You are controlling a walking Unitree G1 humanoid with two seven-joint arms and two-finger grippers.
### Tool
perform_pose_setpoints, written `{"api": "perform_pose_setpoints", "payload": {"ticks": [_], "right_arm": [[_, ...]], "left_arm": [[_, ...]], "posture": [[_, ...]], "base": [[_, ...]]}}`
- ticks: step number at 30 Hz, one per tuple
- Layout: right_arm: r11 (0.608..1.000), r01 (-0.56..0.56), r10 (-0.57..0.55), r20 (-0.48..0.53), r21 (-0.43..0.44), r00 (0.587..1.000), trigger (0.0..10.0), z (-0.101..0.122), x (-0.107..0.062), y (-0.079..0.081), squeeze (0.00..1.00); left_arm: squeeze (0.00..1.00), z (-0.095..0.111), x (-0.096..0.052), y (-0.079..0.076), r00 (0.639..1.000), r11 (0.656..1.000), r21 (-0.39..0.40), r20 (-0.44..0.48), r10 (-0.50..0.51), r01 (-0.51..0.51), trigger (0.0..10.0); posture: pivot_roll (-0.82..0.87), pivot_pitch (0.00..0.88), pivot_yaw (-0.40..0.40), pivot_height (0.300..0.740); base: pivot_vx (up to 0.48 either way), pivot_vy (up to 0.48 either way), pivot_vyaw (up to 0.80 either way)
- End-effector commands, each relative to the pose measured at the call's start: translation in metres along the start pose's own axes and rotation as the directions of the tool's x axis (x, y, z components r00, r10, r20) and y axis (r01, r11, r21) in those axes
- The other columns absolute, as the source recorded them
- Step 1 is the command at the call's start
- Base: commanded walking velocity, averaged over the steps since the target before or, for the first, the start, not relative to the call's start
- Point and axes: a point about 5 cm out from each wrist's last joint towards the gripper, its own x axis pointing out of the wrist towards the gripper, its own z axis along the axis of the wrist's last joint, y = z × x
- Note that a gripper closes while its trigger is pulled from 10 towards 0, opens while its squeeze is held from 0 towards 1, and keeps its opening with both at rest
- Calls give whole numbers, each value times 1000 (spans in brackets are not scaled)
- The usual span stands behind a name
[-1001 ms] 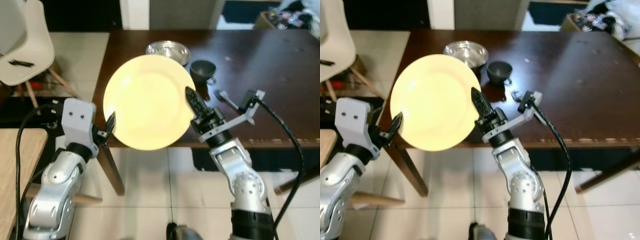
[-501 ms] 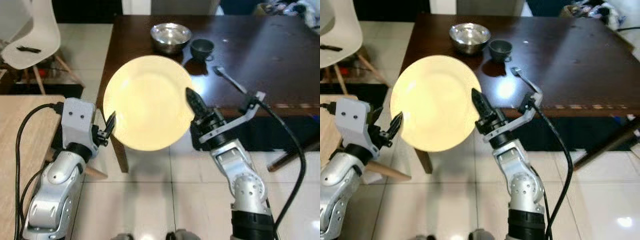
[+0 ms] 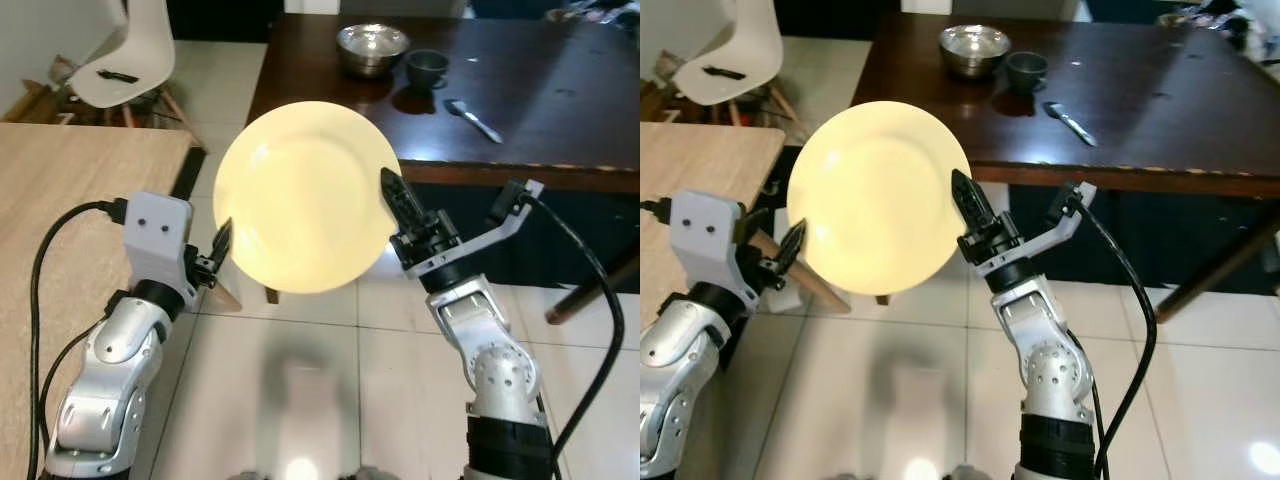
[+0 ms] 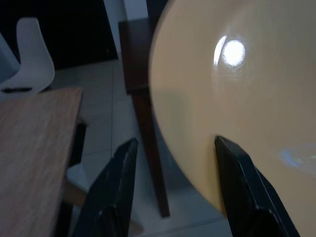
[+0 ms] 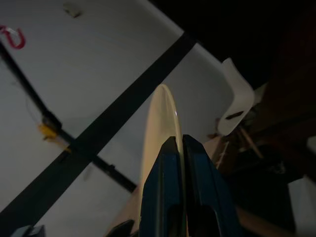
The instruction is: Setting the table
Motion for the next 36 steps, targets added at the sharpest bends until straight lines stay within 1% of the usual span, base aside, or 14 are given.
{"api": "perform_pose_setpoints", "payload": {"ticks": [1,21,36], "right_arm": [[1000,-8,8,0,5,1000,10000,0,0,1,0],[1000,-4,4,1,-5,1000,10000,1,0,0,0],[1000,6,-5,18,-24,1000,10000,5,1,-2,0]], "left_arm": [[0,-1,0,0,1000,1000,7,-10,-1,1,10000],[0,-3,1,-2,1000,1000,19,-14,-1,1,10000],[0,-3,2,-3,1000,1000,21,-15,-2,2,10000]], "posture": [[-19,59,41,740],[-20,63,41,740],[-21,67,42,740]], "base": [[0,0,0],[0,0,0],[0,0,773]]}}
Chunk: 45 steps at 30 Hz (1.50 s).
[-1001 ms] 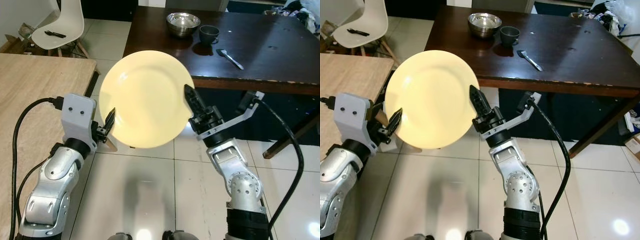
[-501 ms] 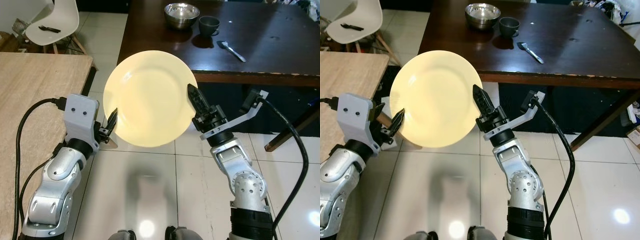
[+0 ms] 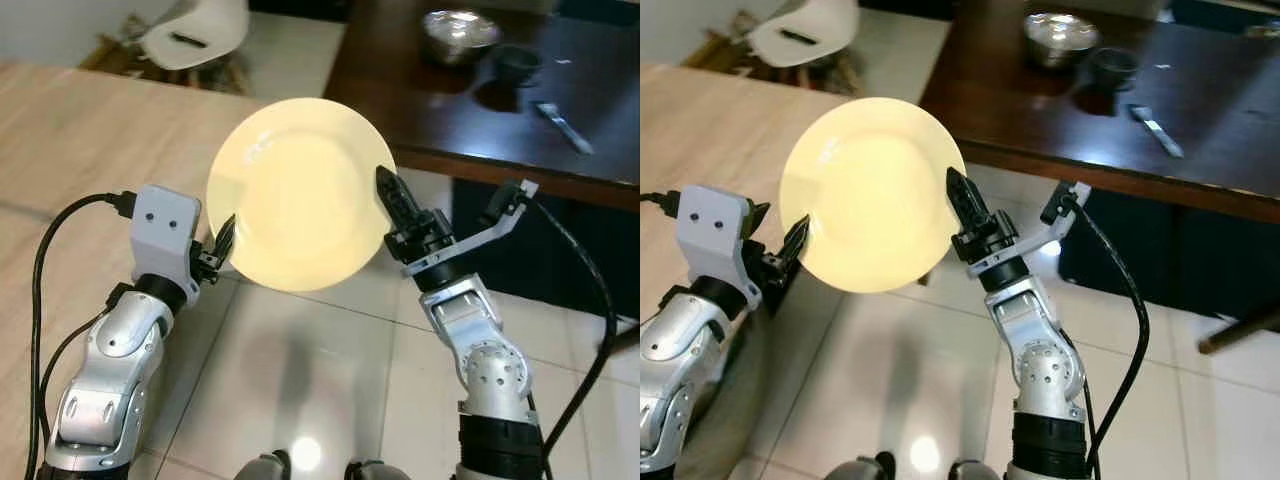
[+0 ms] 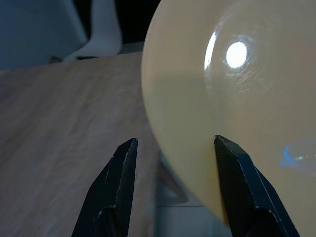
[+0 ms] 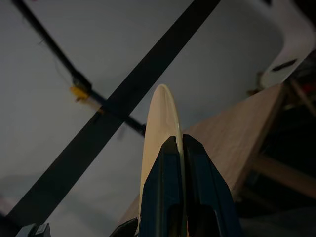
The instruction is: Setting the table
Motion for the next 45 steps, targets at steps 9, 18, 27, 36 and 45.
{"api": "perform_pose_setpoints", "payload": {"ticks": [9,18,27,36,45], "right_arm": [[1000,26,-26,25,-15,999,10000,7,-1,-6,0],[1000,27,-26,24,-17,999,10000,7,-1,-7,0],[1000,27,-27,24,-15,999,10000,7,-2,-7,0],[999,32,-32,28,-9,999,10000,7,-2,-8,0],[999,41,-40,41,-1,998,10000,9,-2,-9,0]], "left_arm": [[0,-5,-1,-1,1000,1000,-6,-21,-1,1,10000],[0,-6,-1,-1,1000,1000,-5,-22,-2,2,10000],[0,-5,0,-2,1000,1000,-5,-23,-3,3,10000],[0,-5,1,-3,1000,1000,-2,-26,-1,1,10000],[0,-4,4,-3,1000,1000,-2,-28,9,-9,10000]], "posture": [[-21,68,41,740],[-21,62,40,740],[-22,65,42,740],[-22,69,42,740],[-22,70,43,740]], "base": [[0,0,789],[0,0,788],[0,0,787],[0,0,788],[0,0,784]]}}
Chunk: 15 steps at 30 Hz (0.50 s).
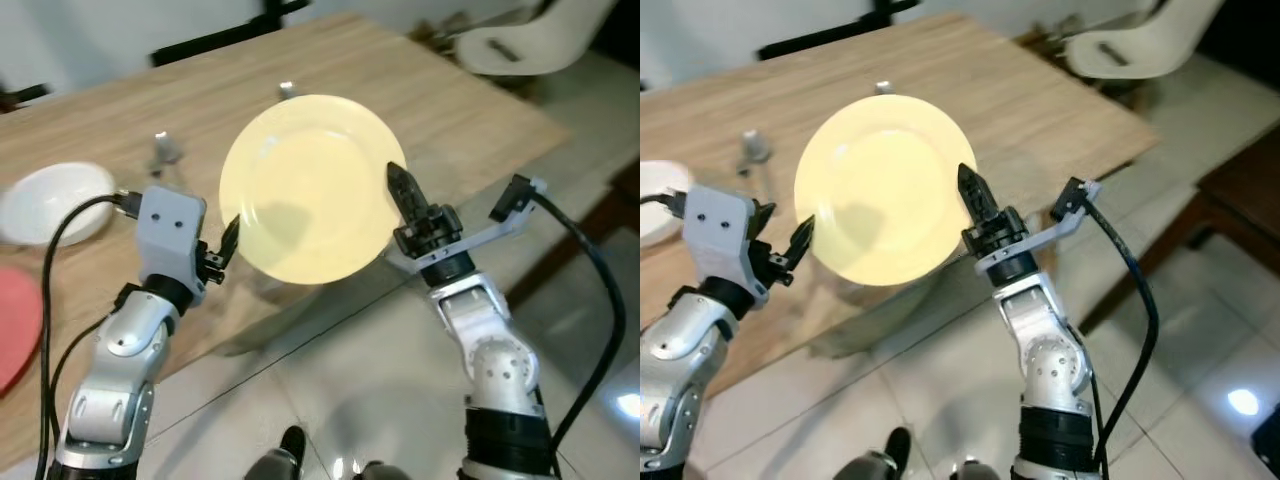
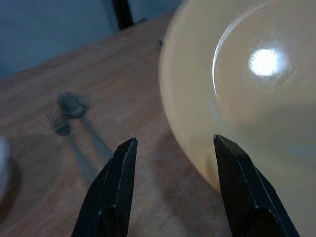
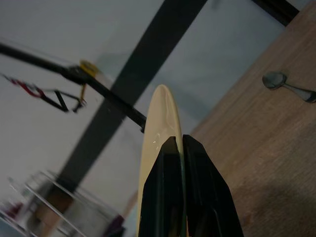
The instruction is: Setting the table
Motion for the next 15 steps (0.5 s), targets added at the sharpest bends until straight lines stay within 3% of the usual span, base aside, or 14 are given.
{"api": "perform_pose_setpoints", "payload": {"ticks": [1,12,15], "right_arm": [[1000,-12,12,-6,26,1000,10000,-5,1,3,0],[999,27,-27,23,24,999,10000,-1,1,-3,0],[996,84,-85,44,12,995,10000,4,2,-9,0]], "left_arm": [[0,-9,-2,6,998,999,15,-48,31,-30,10000],[0,-9,2,7,998,999,22,-56,42,-40,10000],[0,-9,4,6,998,999,20,-55,42,-41,10000]], "posture": [[-22,71,45,740],[-22,72,44,740],[-23,71,44,740]], "base": [[0,0,781],[0,0,781],[0,0,0]]}}
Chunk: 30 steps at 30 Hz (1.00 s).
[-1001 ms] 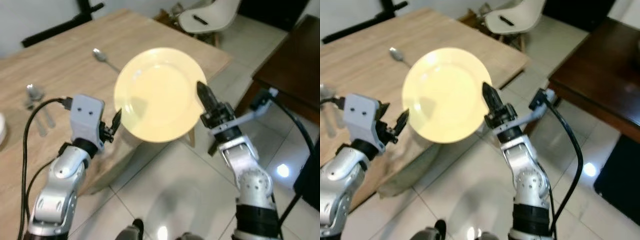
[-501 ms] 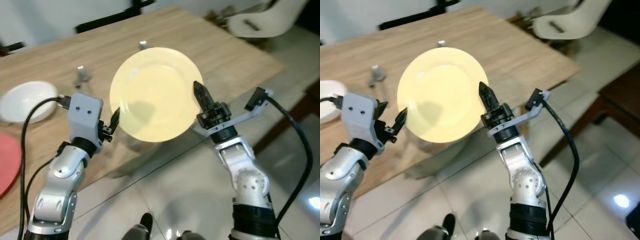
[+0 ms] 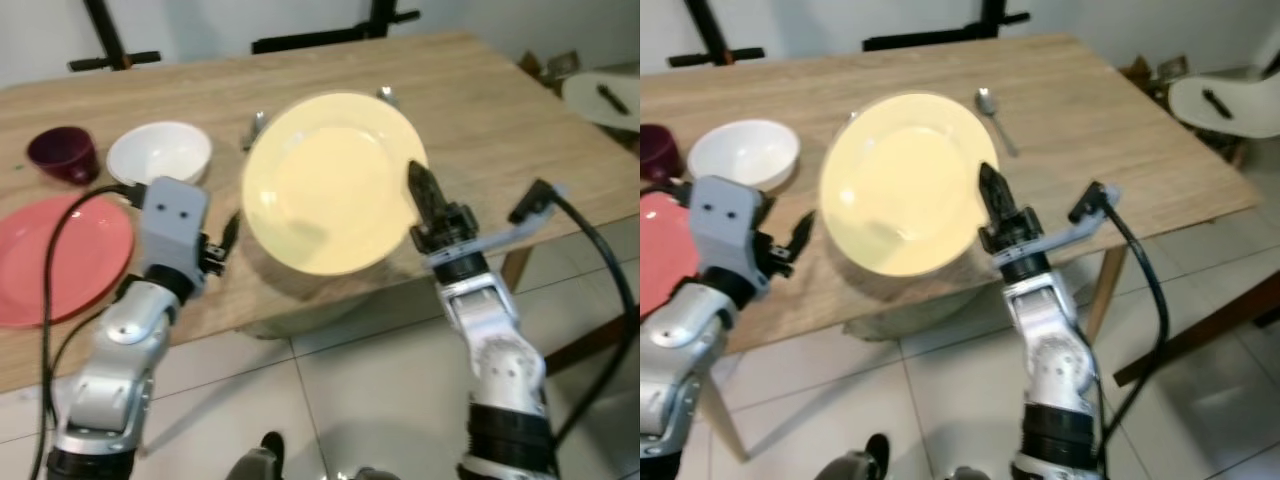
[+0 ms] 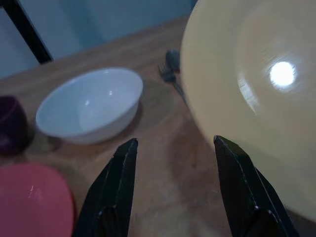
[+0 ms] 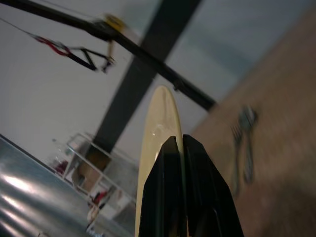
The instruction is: Setting the table
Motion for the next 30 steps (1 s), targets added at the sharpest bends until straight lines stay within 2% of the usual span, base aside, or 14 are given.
{"api": "perform_pose_setpoints", "payload": {"ticks": [1,6,10,13,15,16,18,19,21,22,23,24,26,30], "right_arm": [[997,77,-76,48,-10,996,10000,9,-2,-10,0],[987,158,-159,109,20,981,10000,22,-3,-22,0],[975,196,-208,121,101,971,10000,26,-3,-30,0],[974,168,-183,86,150,979,10000,20,1,-32,0],[972,206,-207,-3,114,978,10000,5,11,-38,0],[970,214,-215,-7,116,977,10000,3,13,-39,0],[962,245,-245,-15,117,969,10000,-4,23,-45,0],[954,268,-268,-19,133,963,10000,-6,25,-48,0],[948,283,-283,-21,147,959,10000,-7,27,-50,0],[928,332,-334,-21,170,942,10000,-10,29,-57,0],[920,351,-354,-20,176,935,10000,-11,29,-60,0],[920,351,-354,-20,176,935,10000,-11,29,-60,0],[912,366,-368,-21,187,929,10000,-13,30,-63,0],[903,377,-380,-25,208,925,10000,-18,29,-68,0]], "left_arm": [[0,-4,2,-4,1000,1000,3,-25,-7,7,10000],[0,-3,5,-7,1000,1000,3,-19,-9,9,10000],[0,-2,6,-8,1000,1000,4,-14,-10,10,10000],[0,-1,7,-8,1000,1000,5,-8,-10,10,10000],[0,3,11,-7,1000,1000,18,3,-12,12,10000],[0,4,11,-7,1000,1000,24,5,-14,14,10000],[0,3,14,-8,995,989,103,-18,-101,102,10000],[0,3,15,-11,988,983,97,-25,-155,157,10000],[0,3,14,-12,981,978,87,-27,-190,191,10000],[0,7,10,-21,941,941,-41,-9,-337,336,10000],[0,10,9,-23,926,923,-76,4,-378,377,10000],[0,10,9,-23,926,923,-76,4,-378,377,10000],[0,12,6,-25,902,898,-91,18,-432,431,10000],[0,8,-1,-23,865,865,-38,-22,-501,500,10000]], "posture": [[-24,71,43,740],[-27,70,41,740],[-27,70,41,740],[-25,73,42,740],[-3,80,36,740],[-3,80,36,740],[11,83,33,740],[11,83,33,740],[23,82,27,740],[30,81,26,740],[27,81,28,740],[27,81,28,740],[29,83,30,740],[33,86,37,740]], "base": [[0,0,0],[0,0,0],[0,0,0],[0,0,0],[0,0,0],[0,0,0],[0,0,0],[0,0,0],[0,0,0],[0,0,0],[0,0,0],[0,0,0],[0,0,0],[0,0,0]]}}
